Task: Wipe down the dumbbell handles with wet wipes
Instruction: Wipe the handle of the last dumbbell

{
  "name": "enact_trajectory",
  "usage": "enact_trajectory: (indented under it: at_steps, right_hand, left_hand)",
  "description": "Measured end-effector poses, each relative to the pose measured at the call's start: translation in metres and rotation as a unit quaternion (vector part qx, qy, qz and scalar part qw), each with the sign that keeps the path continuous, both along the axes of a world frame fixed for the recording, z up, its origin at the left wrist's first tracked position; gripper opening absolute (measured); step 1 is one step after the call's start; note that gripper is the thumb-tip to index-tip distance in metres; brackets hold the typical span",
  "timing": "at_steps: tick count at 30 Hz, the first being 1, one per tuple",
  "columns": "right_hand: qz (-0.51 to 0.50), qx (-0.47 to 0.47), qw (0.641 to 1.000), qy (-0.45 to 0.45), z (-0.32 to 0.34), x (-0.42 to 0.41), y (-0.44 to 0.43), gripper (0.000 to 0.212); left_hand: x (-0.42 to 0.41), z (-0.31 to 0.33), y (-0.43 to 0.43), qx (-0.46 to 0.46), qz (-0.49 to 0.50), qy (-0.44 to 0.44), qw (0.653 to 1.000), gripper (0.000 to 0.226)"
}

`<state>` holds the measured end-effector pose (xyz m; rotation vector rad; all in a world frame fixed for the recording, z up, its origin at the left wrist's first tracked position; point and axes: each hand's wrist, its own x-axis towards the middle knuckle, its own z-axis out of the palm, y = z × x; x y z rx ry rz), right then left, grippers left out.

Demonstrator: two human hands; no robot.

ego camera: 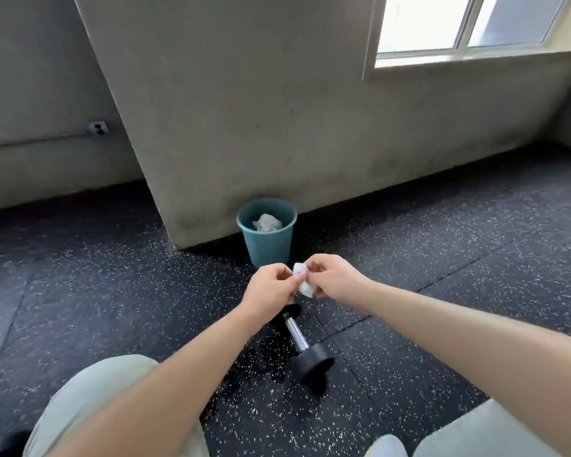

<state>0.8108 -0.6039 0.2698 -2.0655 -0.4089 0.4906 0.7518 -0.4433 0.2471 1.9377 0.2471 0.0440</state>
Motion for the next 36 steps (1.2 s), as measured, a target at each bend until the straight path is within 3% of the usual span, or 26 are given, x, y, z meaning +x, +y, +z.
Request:
enact_trajectory:
  at_steps: [3,8,11,16,19,21,23,26,32,36]
  right_hand:
    - [-0.009,0.071,0.993,0.099,-0.001,0.02,0.03,0.029]
    - [0.024,0.138,0.969,0.202,0.01,0.056,0.06,0.015]
    - [0.087,0.112,0.961,0.236,0.01,0.07,0.066,0.019]
    - [0.134,0.081,0.961,0.228,-0.01,0.073,0.062,0.022]
    - [0.102,0.038,0.98,0.168,-0.029,0.083,0.049,0.02]
    - [0.029,-0.007,0.993,0.112,-0.048,0.084,0.028,0.015]
    - [-0.02,-0.068,0.996,0.062,-0.074,0.079,0.001,0.008]
    - [-0.013,-0.15,0.989,0.01,-0.105,0.076,-0.033,0.011]
    - [0.012,-0.185,0.983,-0.009,-0.135,0.095,-0.049,0.013]
    - [0.039,-0.182,0.983,-0.003,-0.174,0.105,-0.025,0.021]
  left_hand:
    - [0.017,0.0,0.009,-0.047,0.058,-0.005,0.997,0.033]
    - [0.035,0.005,0.032,-0.095,0.155,0.013,0.983,0.017]
    - [0.029,0.006,0.042,-0.101,0.184,0.047,0.977,0.011]
    - [0.03,-0.005,0.035,-0.024,0.213,0.078,0.974,0.009]
    - [0.029,-0.018,0.015,0.022,0.186,0.091,0.978,0.015]
    - [0.019,-0.037,-0.003,0.105,0.134,0.126,0.977,0.018]
    - [0.007,-0.065,-0.019,0.186,0.05,0.186,0.964,0.023]
    - [0.0,-0.107,-0.026,0.254,-0.052,0.256,0.931,0.036]
    - [0.005,-0.176,-0.041,0.279,-0.104,0.272,0.915,0.07]
    - [0.016,-0.207,-0.04,0.28,-0.143,0.268,0.91,0.079]
